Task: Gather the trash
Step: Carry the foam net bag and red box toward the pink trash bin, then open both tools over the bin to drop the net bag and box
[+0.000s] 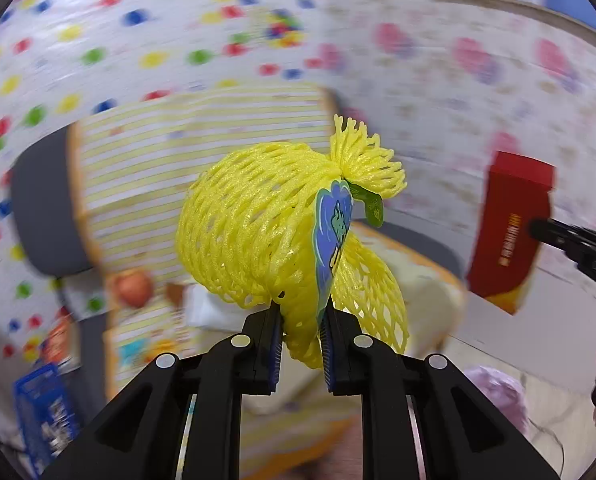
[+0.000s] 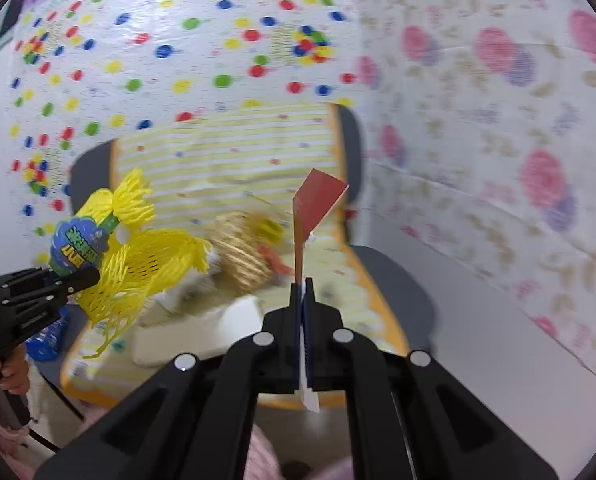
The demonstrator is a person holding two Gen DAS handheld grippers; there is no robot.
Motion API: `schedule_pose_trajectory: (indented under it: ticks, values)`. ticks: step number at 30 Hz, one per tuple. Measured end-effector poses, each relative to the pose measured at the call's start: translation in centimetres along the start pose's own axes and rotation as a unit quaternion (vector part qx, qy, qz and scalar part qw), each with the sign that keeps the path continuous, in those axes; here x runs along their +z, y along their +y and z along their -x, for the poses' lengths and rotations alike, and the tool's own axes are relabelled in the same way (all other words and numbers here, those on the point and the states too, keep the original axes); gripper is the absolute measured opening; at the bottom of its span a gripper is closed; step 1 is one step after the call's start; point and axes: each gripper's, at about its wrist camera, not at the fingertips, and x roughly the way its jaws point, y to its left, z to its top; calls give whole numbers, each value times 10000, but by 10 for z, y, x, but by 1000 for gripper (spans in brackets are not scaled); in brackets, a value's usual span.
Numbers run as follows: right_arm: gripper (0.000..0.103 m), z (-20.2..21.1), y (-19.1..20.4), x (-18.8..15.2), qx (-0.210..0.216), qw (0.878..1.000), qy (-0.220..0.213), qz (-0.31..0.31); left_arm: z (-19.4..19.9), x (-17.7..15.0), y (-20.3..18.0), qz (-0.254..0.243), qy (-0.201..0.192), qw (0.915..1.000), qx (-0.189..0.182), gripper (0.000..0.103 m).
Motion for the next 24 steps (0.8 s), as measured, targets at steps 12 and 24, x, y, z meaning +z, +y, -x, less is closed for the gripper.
schedule_pose_trajectory:
  ticks: [12,24]
  values:
    - [2,72,-61,-98,-1479,9851,598,-637,-49,-57,-145,-1001,856,9723,-1932,17]
    - [2,68,-83,-185,-1586,9638,1453,-1573,-85,-98,-217,-1459,1522,9445,-2518,19]
